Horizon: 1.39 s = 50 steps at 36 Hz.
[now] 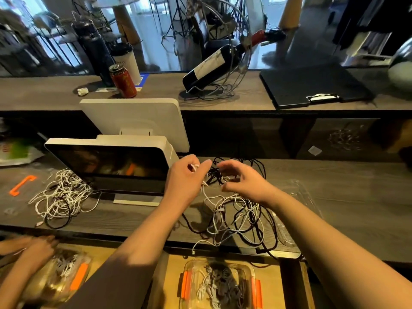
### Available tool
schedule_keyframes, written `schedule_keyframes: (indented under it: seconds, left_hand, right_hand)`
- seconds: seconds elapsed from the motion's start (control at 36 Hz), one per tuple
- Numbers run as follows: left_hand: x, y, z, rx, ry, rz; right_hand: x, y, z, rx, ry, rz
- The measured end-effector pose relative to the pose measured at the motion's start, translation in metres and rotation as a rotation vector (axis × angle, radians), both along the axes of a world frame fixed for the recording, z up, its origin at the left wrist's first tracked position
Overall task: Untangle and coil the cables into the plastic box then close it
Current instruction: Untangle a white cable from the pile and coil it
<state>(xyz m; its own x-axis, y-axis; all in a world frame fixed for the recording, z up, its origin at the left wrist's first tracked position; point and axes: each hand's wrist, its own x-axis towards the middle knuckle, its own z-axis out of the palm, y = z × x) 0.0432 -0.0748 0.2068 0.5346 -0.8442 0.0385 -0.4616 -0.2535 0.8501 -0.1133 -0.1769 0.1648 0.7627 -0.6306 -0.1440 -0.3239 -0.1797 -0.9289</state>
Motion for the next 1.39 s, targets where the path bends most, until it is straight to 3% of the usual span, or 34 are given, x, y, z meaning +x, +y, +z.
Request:
schedule_keyframes:
  seconds: [0.08,0.17,0.31,0.47,0.56,0.67,0.78,0.86,0.97,1.11,1.25,1.39]
  left_hand:
    - [-0.006,-0.003,0.008,-0.054,0.007,0.0]
    - [-0.01,-0.004,0.017,-0.123,0.01,0.043]
    - [-0.005,0.0,0.031,-0.268,0.029,0.194]
    - [0.01,0.008,0.039,-0.36,0.032,0.296]
    - [0.017,0.008,0.031,-0.284,-0.002,0.286]
    - [0.024,0.011,0.013,-0.071,-0.049,0.246]
    - [0.01,0.013,0.011,0.256,-0.17,0.1]
    - [-0.006,0.015,0.018,0.232,-0.191,0.014]
    - [-0.015,0.012,0.022,0.184,-0.198,-0.035]
    - [-0.02,0.007,0.02,0.093,0.168,-0.057]
    - [-0.025,0.016,0.03,-0.045,0.595,-0.098]
    - [-0.029,0.026,0.035,-0.2,0.822,-0.081]
  right_hand:
    - [0.012,0.016,0.005,0.099,0.03,0.207]
    - [0.018,0.029,0.002,0.16,0.018,0.222]
    - [0.008,0.023,-0.019,0.122,0.004,0.052]
    - [-0.032,-0.006,-0.042,0.242,-0.065,-0.369]
    - [-0.044,-0.015,-0.042,0.255,-0.103,-0.479]
    - [-0.044,-0.016,-0.033,0.297,-0.136,-0.413]
    - [-0.042,-0.017,-0.028,0.152,0.093,-0.399]
    - [-0.037,-0.017,-0.028,-0.039,0.338,-0.422]
    - [-0.022,-0.003,-0.013,-0.094,0.205,-0.452]
    - [-0.008,0.032,0.026,-0.013,-0.139,-0.258]
    - [-0.005,0.053,0.044,0.309,-0.172,-0.084]
    - [-0.017,0.064,0.047,0.312,-0.163,0.018]
